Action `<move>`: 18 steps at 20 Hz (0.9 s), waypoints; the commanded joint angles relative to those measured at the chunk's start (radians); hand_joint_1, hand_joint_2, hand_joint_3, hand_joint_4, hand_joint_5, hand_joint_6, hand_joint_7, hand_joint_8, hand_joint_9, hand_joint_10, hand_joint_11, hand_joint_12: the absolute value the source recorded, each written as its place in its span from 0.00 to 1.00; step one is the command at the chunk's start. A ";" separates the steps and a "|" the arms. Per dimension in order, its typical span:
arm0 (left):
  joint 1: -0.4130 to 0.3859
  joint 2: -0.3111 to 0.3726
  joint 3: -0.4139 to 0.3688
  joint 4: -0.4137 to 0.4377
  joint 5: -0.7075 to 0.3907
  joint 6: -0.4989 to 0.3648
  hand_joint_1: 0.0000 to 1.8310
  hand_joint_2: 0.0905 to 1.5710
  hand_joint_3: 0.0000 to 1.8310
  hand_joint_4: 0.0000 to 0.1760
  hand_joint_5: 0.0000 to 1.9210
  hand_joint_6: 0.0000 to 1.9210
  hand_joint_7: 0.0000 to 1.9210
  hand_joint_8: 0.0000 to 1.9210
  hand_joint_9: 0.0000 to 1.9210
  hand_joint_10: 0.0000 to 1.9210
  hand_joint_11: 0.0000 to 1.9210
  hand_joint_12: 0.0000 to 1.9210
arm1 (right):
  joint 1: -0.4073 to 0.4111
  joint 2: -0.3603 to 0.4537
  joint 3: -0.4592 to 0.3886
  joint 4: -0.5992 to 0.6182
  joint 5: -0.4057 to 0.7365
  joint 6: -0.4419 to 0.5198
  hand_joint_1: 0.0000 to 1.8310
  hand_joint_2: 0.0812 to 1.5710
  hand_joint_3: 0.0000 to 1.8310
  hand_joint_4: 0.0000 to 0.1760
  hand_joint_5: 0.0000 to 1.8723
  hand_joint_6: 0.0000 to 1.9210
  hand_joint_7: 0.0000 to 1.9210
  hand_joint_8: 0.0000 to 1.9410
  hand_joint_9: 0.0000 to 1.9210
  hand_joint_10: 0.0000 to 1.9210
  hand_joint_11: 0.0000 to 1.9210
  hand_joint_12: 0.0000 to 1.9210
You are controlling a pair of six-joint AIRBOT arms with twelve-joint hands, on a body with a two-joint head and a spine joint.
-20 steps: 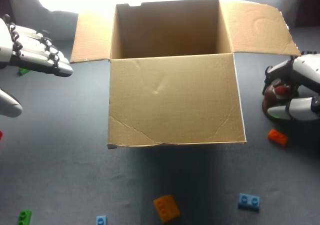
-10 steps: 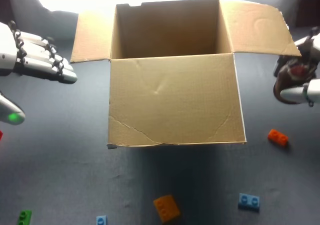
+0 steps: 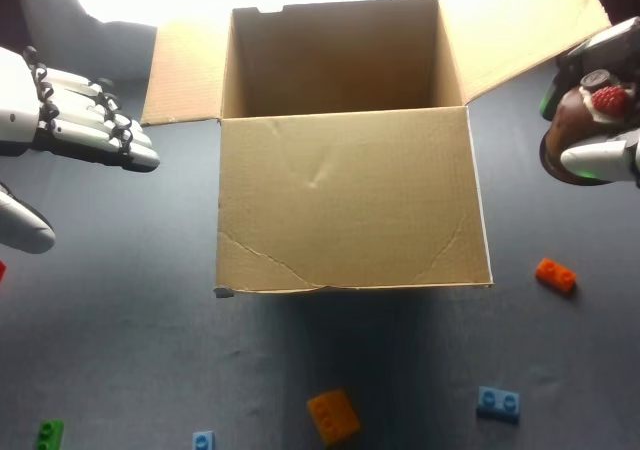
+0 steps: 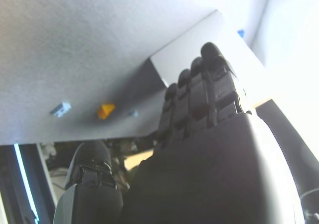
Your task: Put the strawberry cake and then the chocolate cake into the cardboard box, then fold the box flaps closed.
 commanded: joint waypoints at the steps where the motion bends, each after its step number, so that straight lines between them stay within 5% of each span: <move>1: -0.004 0.008 0.002 -0.084 -0.013 0.001 0.00 0.74 0.00 0.04 0.03 0.00 0.06 0.00 0.07 0.00 0.00 0.29 | 0.016 0.029 -0.011 -0.002 0.104 0.006 0.67 0.74 0.00 0.00 0.44 0.53 0.46 0.71 0.33 0.70 0.16 0.92; 12: -0.004 0.009 0.001 -0.087 -0.012 0.001 0.00 0.75 0.00 0.06 0.05 0.00 0.06 0.00 0.07 0.00 0.00 0.32 | -0.058 0.148 -0.135 0.011 0.090 0.006 0.67 0.73 0.00 0.00 0.46 0.51 0.48 0.67 0.37 0.65 0.19 0.88; 18: -0.004 0.008 -0.005 -0.087 -0.010 0.002 0.00 0.75 0.00 0.04 0.05 0.00 0.06 0.00 0.08 0.00 0.00 0.33 | 0.144 0.089 -0.094 -0.074 0.105 0.007 0.67 0.73 0.00 0.00 0.47 0.49 0.48 0.67 0.35 0.67 0.18 0.90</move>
